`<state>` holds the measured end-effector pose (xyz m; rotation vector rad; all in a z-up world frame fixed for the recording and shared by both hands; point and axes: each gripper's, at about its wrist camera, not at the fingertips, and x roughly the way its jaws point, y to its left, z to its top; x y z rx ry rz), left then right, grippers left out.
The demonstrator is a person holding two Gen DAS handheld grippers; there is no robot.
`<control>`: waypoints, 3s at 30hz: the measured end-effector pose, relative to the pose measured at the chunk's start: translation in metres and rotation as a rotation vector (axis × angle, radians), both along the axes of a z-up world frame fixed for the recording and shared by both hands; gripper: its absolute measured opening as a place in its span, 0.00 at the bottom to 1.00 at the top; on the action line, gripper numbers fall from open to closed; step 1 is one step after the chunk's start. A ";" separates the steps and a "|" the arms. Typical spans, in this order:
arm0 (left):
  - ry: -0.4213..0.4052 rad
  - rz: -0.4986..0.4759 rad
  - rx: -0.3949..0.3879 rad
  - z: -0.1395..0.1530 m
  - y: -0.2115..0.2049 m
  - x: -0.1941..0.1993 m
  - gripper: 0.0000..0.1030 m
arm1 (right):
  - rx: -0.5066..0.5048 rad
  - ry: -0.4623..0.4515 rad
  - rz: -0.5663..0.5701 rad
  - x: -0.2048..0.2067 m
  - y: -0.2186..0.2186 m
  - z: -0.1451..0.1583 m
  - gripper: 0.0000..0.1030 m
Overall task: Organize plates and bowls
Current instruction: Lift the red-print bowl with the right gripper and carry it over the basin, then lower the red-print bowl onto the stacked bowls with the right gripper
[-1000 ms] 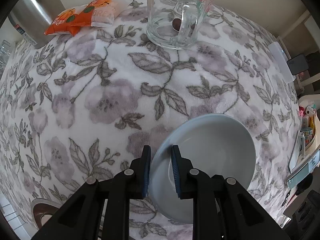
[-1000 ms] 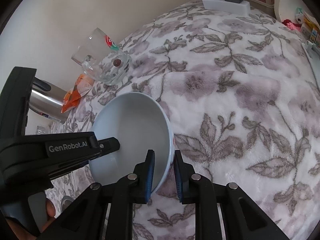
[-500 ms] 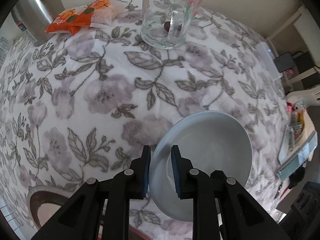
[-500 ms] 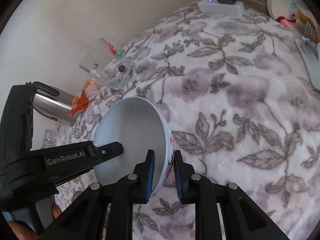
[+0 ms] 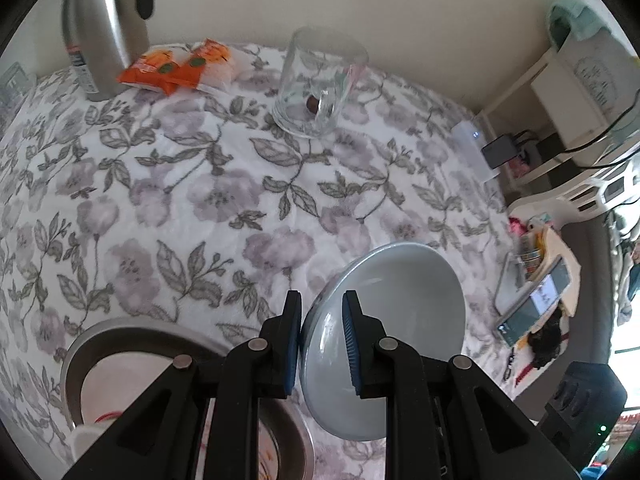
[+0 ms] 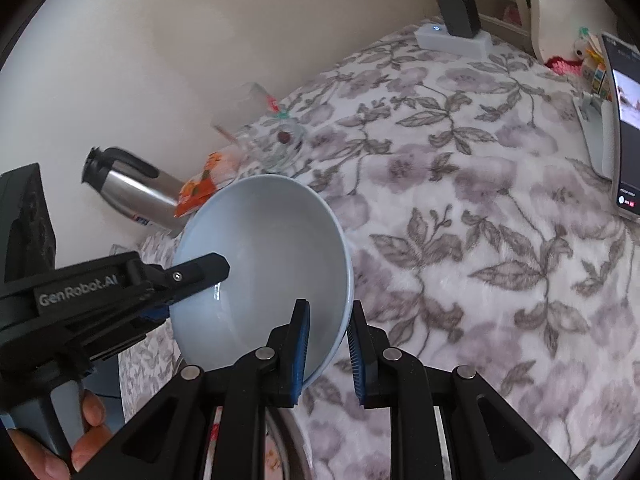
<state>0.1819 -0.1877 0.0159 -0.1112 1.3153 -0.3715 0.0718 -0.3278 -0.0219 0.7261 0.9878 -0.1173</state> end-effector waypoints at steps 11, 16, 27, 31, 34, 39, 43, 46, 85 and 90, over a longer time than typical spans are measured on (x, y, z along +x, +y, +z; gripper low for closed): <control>-0.104 0.049 -0.128 0.031 0.046 -0.030 0.21 | -0.060 -0.082 0.060 -0.015 0.033 0.043 0.20; -0.137 0.077 -0.161 0.036 0.070 -0.042 0.21 | -0.088 -0.110 0.098 -0.019 0.051 0.058 0.20; -0.232 0.155 -0.227 0.048 0.122 -0.069 0.21 | -0.141 -0.146 0.192 -0.023 0.095 0.077 0.20; -0.271 0.162 -0.235 0.054 0.136 -0.078 0.21 | -0.160 -0.156 0.215 -0.026 0.109 0.081 0.20; -0.286 0.171 -0.244 0.057 0.145 -0.083 0.21 | -0.160 -0.163 0.227 -0.029 0.117 0.083 0.20; -0.281 0.191 -0.284 0.055 0.164 -0.091 0.21 | -0.162 -0.178 0.247 -0.034 0.126 0.087 0.20; -0.292 0.201 -0.303 0.056 0.174 -0.099 0.21 | -0.172 -0.186 0.267 -0.038 0.136 0.089 0.20; -0.301 0.204 -0.309 0.055 0.181 -0.104 0.21 | -0.178 -0.183 0.278 -0.042 0.142 0.089 0.20; -0.137 0.257 -0.361 0.002 0.211 -0.117 0.21 | -0.186 -0.006 0.347 -0.047 0.166 0.054 0.26; -0.131 0.269 -0.362 0.001 0.213 -0.116 0.21 | -0.190 0.000 0.356 -0.047 0.168 0.053 0.28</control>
